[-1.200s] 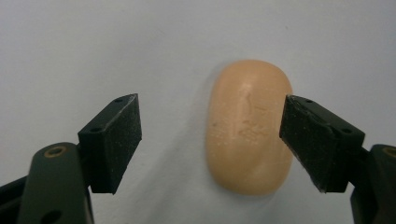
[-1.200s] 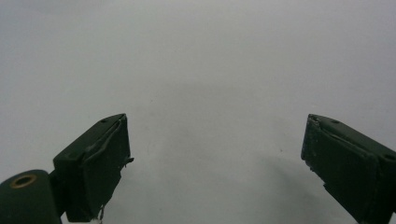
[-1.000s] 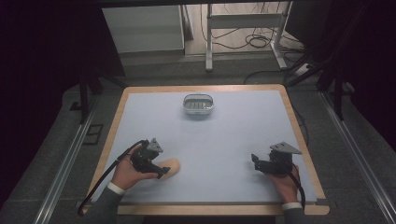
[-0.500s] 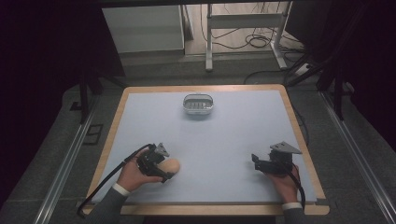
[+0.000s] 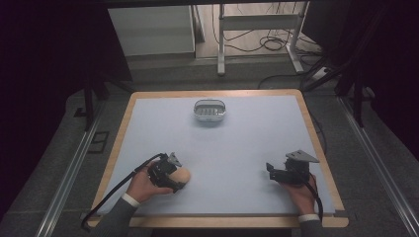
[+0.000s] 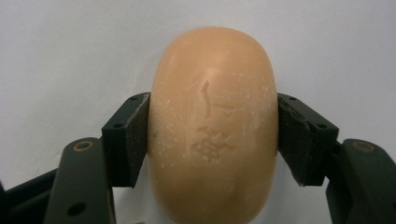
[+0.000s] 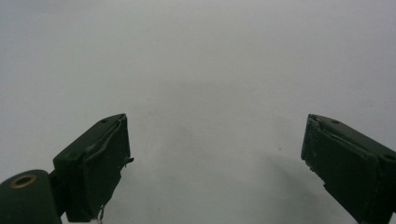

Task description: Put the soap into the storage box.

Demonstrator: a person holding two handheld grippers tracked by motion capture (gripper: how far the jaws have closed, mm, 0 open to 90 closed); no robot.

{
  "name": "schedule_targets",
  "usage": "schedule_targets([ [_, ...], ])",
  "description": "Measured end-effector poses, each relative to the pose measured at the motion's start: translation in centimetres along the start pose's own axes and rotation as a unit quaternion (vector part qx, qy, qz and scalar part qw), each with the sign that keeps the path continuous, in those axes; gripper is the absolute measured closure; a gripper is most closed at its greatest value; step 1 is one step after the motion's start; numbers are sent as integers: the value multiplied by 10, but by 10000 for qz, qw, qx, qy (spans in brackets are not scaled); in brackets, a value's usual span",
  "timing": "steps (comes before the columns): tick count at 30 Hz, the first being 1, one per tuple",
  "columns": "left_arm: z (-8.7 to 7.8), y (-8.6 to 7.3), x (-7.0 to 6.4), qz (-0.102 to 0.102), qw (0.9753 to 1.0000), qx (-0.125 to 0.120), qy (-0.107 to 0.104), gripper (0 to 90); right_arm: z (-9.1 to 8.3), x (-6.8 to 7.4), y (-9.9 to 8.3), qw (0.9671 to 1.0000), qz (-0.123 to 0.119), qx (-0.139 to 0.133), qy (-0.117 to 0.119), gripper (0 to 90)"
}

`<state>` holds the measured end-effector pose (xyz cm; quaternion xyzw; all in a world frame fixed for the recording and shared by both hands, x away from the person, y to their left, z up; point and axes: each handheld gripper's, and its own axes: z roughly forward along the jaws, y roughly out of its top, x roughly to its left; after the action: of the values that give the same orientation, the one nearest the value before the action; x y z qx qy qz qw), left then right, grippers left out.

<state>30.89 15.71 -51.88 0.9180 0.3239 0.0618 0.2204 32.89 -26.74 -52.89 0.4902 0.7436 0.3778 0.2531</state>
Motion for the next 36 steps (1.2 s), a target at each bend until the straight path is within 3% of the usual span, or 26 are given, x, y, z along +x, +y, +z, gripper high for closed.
schedule_targets([
  [3, -1, 0, 1, -13, 10000, -13, 57, 328, 0, 0, 0, 10000, 11, -10, -13, 79],
  [6, -7, 0, 7, -131, 9998, -176, 22, 328, 0, 0, 0, 10000, 16, -13, -18, 79],
  [18, -26, 14, 12, -55, 9990, -402, 167, 328, 0, 0, 0, 10000, 27, -18, -36, 79],
  [36, -34, 33, 24, -80, 9983, -545, 197, 328, 0, 0, 0, 10000, 9, 2, -43, 79],
])
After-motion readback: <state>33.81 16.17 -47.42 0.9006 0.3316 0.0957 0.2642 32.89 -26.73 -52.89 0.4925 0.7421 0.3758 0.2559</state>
